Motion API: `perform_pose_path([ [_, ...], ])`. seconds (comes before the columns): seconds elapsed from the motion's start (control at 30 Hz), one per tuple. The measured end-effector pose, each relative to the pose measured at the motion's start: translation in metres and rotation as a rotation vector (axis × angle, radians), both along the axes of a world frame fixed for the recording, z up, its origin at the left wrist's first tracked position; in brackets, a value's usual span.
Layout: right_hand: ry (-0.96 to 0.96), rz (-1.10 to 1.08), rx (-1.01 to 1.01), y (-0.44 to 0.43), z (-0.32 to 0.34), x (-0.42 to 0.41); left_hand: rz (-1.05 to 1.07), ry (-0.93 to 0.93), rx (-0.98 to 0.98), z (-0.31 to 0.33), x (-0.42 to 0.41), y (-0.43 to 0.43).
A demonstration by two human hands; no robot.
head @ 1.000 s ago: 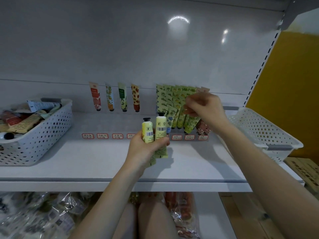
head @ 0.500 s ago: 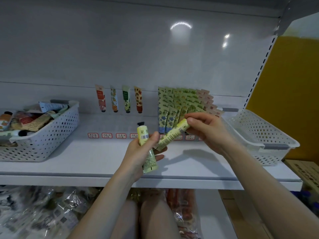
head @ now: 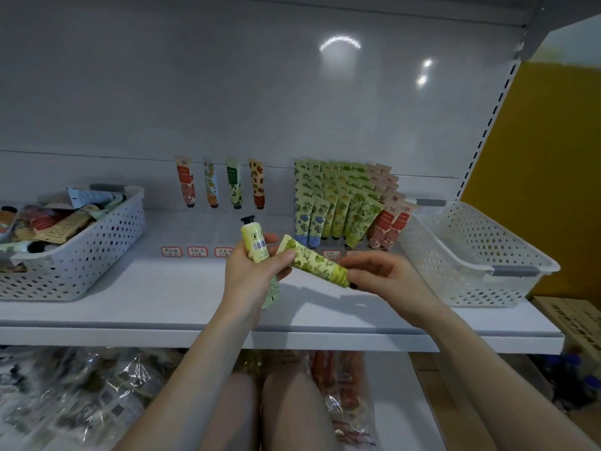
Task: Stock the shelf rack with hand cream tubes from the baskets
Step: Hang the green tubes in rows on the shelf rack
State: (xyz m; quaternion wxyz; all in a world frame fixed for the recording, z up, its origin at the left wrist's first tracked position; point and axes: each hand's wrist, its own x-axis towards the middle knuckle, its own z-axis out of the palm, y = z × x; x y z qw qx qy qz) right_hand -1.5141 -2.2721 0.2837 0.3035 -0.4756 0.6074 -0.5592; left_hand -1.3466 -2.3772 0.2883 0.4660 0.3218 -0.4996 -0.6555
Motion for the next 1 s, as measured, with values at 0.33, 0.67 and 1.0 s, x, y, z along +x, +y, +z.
perform_pose_path([
  [0.33, 0.455, 0.12, 0.103, -0.009, -0.002, 0.001, -0.06, -0.116, -0.176, -0.006, -0.014, 0.006],
  [0.67, 0.296, -0.605, -0.046, -0.024, 0.0, -0.049, -0.052, -0.112, -0.1, -0.017, -0.01, -0.002],
  [1.0, 0.355, -0.777, 0.051, -0.06, -0.014, -0.06, -0.047, -0.13, -0.083, -0.024, -0.008, -0.009],
])
